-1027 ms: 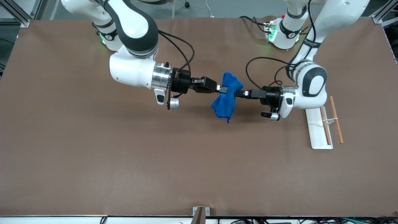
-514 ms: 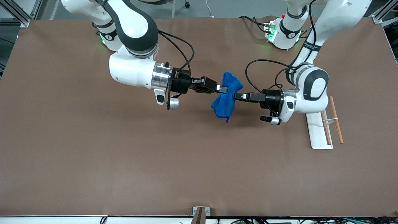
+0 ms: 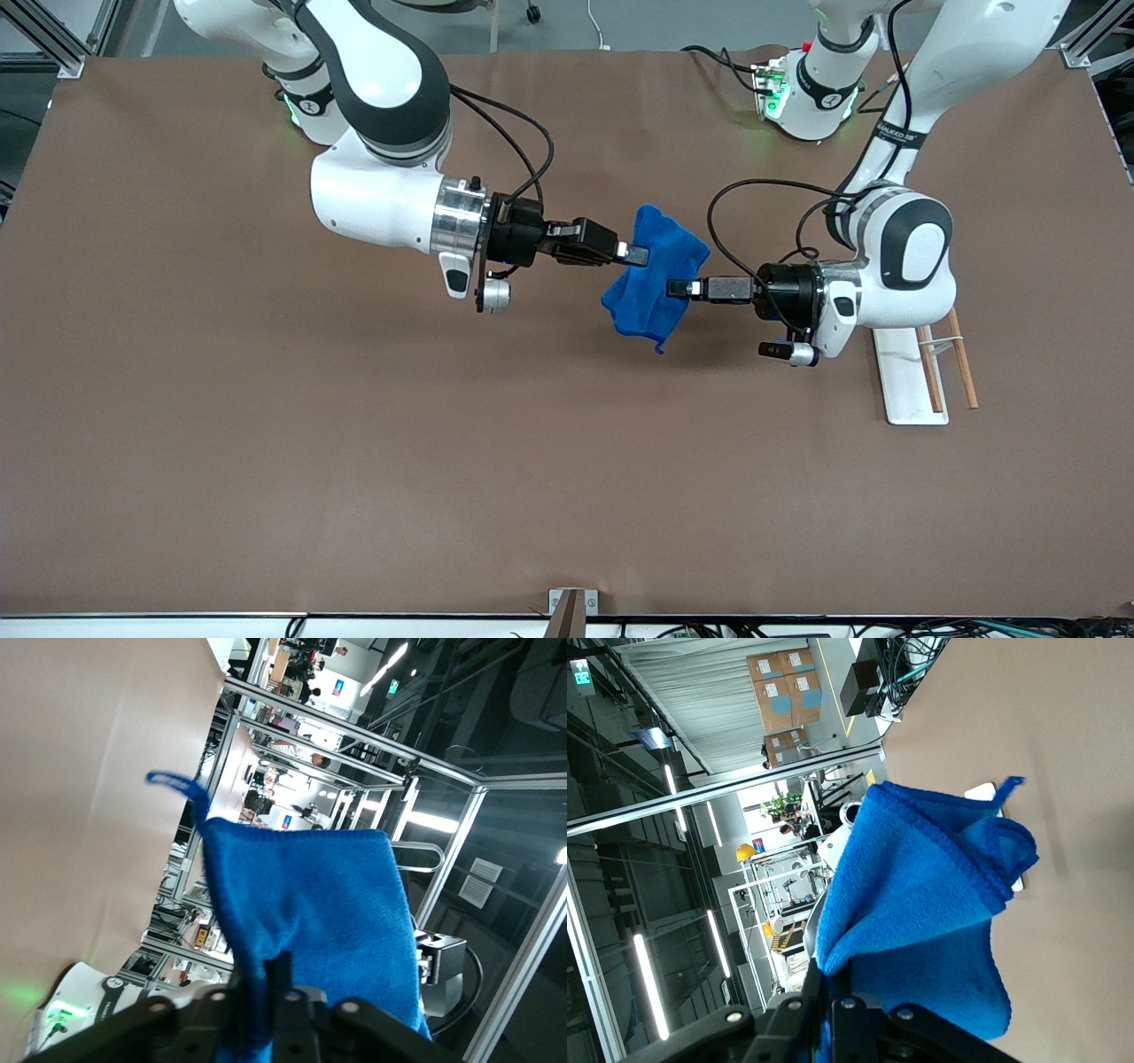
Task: Right arm passes towel to left arm to hang
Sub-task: 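Open the right gripper and pull back while the left gripper carries towel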
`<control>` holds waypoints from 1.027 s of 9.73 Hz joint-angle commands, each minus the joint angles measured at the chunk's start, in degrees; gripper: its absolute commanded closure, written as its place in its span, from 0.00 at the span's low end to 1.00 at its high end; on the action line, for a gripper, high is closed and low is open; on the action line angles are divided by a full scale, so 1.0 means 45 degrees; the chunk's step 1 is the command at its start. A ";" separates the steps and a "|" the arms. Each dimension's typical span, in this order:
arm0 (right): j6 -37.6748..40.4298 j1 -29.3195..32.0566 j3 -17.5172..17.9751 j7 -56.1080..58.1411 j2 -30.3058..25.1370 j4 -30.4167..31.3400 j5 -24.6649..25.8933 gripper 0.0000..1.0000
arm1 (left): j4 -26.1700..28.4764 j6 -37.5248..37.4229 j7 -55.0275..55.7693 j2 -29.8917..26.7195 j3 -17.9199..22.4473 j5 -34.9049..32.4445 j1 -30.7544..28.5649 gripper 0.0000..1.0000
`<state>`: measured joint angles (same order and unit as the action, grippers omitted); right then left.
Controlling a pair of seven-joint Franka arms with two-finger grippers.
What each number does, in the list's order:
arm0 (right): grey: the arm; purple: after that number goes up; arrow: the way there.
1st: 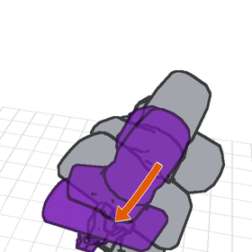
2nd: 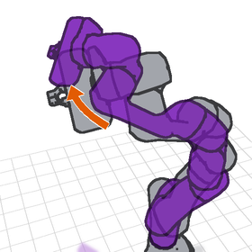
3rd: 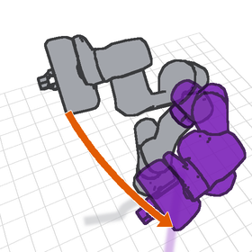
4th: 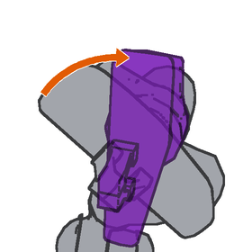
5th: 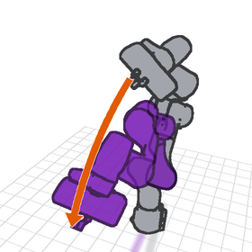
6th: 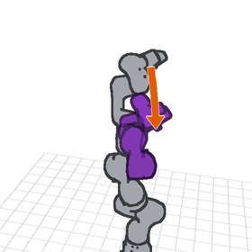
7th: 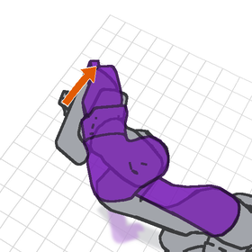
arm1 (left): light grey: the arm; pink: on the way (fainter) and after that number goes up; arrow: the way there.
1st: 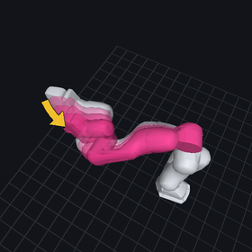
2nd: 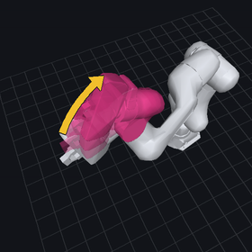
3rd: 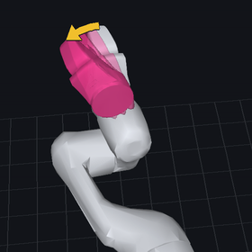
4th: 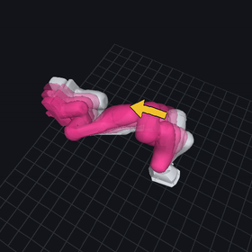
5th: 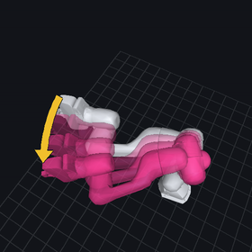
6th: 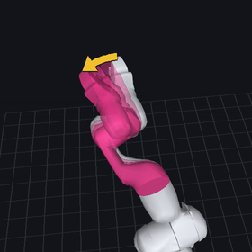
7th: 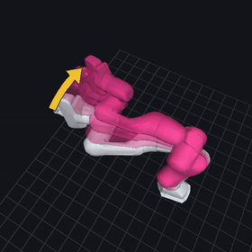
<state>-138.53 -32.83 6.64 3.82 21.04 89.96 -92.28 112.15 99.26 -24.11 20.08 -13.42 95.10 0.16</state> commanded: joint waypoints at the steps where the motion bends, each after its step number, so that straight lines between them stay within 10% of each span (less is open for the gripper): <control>1: 0.0043 -0.0088 -0.0069 -0.0047 -0.0105 0.0010 -0.0333 1.00 | -0.0991 0.0267 -0.0190 0.0654 0.0092 -0.1824 -0.0113 1.00; 3: 0.0063 -0.0069 -0.0088 -0.0124 -0.0125 0.0010 -0.0314 0.90 | -0.1678 0.0228 0.0102 0.0715 0.0190 -0.3257 -0.0384 1.00; 5: 0.0121 0.0049 -0.0165 -0.0262 -0.0202 0.0262 0.0268 0.00 | -0.1951 0.0071 0.0434 0.0520 0.0268 -0.4774 -0.0660 1.00; 10: 0.0121 0.2250 -0.0302 -0.0301 -0.1606 0.2836 0.6665 0.00 | -0.3553 0.0052 0.1093 -0.0301 0.2023 -1.0827 -0.0602 1.00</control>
<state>-138.60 -26.11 4.85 2.66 18.81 96.24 -68.22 96.29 99.25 -20.46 18.69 -6.22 52.25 -3.05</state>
